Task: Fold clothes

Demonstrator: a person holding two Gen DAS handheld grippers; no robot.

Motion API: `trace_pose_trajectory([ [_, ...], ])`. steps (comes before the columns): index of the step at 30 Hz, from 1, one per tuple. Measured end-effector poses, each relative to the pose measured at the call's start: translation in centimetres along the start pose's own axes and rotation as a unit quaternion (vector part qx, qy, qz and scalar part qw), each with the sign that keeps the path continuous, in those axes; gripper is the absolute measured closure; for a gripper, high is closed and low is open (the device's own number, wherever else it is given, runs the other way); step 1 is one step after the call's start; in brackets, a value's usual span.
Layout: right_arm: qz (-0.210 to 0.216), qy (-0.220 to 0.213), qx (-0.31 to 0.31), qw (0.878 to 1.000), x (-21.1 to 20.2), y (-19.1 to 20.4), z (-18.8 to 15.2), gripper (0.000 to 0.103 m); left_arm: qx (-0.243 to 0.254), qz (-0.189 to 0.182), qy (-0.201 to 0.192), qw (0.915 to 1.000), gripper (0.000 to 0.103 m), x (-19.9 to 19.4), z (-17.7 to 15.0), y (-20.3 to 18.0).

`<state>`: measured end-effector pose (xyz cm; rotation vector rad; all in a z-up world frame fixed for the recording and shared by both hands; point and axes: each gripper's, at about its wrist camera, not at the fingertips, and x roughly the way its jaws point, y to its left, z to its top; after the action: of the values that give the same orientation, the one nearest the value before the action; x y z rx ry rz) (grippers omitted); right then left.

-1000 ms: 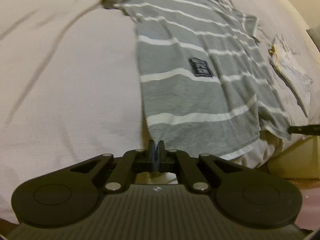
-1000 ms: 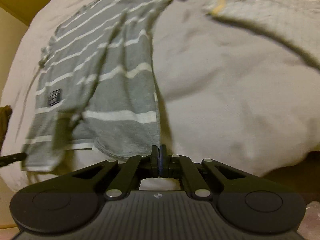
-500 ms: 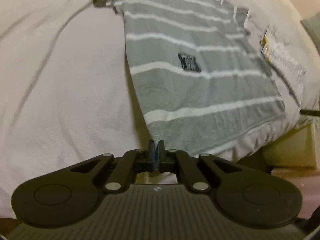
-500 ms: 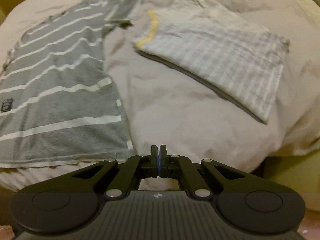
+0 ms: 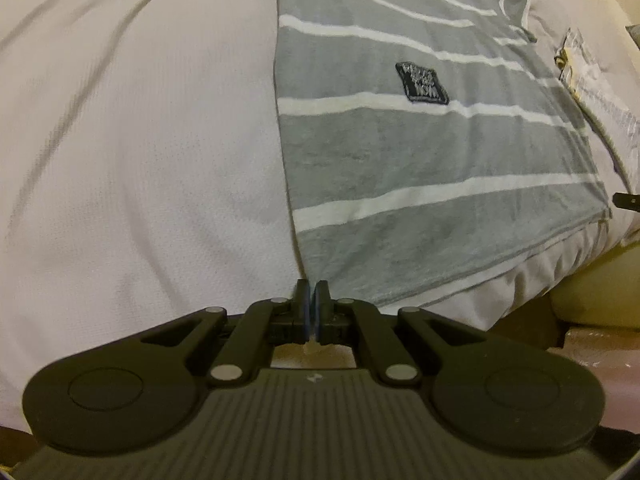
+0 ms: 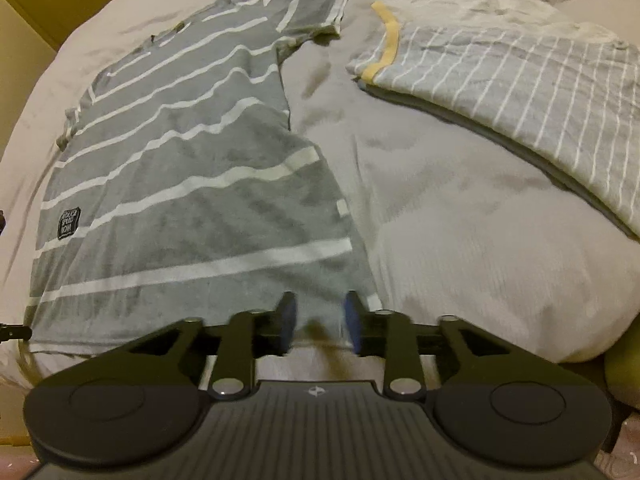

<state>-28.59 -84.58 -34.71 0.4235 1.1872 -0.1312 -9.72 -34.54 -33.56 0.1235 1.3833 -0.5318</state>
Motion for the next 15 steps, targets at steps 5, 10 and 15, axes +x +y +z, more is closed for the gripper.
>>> trace_pose_trajectory([
  [5, 0.002, 0.017, 0.005, 1.0, 0.7, -1.0, -0.1, 0.059, -0.033, -0.009, 0.0, 0.9994, 0.079, 0.9, 0.0, 1.0],
  [10, 0.004, 0.041, 0.017, 0.999, 1.1, -2.1, -0.5, 0.068, -0.056, -0.03, 0.015, 0.9979, 0.088, 2.3, 0.8, 1.0],
  [15, 0.006, 0.064, 0.029, 0.997, 1.6, -3.1, -0.9, 0.103, 0.01, -0.015, 0.022, 0.9996, 0.103, 1.5, 1.0, -0.4],
])
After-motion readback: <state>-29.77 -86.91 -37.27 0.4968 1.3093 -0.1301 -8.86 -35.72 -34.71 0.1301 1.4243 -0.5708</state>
